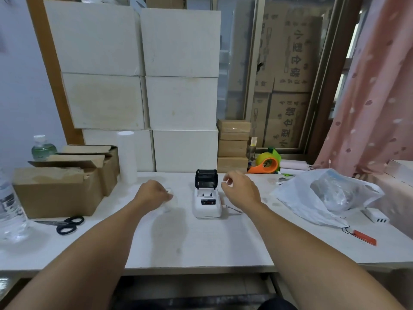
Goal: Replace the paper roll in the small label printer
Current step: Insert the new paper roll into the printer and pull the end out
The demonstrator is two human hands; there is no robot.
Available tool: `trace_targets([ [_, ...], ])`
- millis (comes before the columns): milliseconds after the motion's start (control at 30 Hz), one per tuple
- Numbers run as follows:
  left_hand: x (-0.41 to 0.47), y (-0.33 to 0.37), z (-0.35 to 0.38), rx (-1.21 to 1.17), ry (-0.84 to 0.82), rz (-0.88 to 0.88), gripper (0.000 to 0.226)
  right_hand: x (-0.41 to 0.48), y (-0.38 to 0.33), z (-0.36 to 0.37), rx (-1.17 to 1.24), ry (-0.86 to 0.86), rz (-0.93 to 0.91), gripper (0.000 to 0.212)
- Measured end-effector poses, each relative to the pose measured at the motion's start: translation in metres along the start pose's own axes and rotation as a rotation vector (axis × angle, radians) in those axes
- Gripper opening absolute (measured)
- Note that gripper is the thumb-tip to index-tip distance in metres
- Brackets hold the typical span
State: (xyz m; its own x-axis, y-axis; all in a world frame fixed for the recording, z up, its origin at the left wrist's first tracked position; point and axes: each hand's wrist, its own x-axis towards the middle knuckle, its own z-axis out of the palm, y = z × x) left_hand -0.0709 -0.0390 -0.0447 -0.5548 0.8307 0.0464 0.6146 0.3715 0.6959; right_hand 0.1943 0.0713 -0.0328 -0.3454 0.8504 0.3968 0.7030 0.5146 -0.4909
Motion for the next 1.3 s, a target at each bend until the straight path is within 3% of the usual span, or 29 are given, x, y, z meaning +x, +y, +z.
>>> trace_targets([
  [100,-0.002,0.021,-0.012,-0.24,-0.136,0.064,0.024,0.01,-0.02,0.001,0.183,-0.082,-0.06,0.019],
  [300,-0.009,0.064,-0.033,-0.391,-0.464,0.174,0.017,0.025,-0.065,-0.019,0.566,-0.388,-0.042,0.027],
  [433,-0.013,0.078,-0.042,-0.517,-0.576,0.181,0.015,0.032,-0.069,-0.037,0.597,-0.601,-0.032,0.023],
  [533,-0.014,0.081,-0.044,-0.611,-0.661,0.199,0.034,0.034,-0.066,-0.051,0.626,-0.688,-0.013,0.031],
  [633,-0.016,0.084,-0.042,-0.723,-0.714,0.209,0.035,0.035,-0.061,-0.062,0.697,-0.806,0.017,0.041],
  [733,-0.016,0.087,-0.04,-0.821,-0.787,0.248,0.041,0.036,-0.055,-0.071,0.773,-0.895,0.025,0.032],
  [833,-0.014,0.09,-0.033,-0.934,-0.808,0.241,0.05,0.033,-0.053,-0.078,0.844,-0.907,0.037,0.017],
  [1000,-0.009,0.095,-0.021,-0.973,-0.841,0.223,0.074,0.033,-0.045,-0.081,0.891,-0.933,0.072,0.025],
  [1167,-0.016,0.113,-0.02,-1.102,-0.829,0.234,0.049,0.035,-0.041,-0.081,1.033,-0.822,0.11,0.009],
  [1300,-0.013,0.117,-0.027,-0.958,-0.873,0.375,0.073,0.038,-0.035,-0.082,1.156,-0.769,0.159,0.022],
])
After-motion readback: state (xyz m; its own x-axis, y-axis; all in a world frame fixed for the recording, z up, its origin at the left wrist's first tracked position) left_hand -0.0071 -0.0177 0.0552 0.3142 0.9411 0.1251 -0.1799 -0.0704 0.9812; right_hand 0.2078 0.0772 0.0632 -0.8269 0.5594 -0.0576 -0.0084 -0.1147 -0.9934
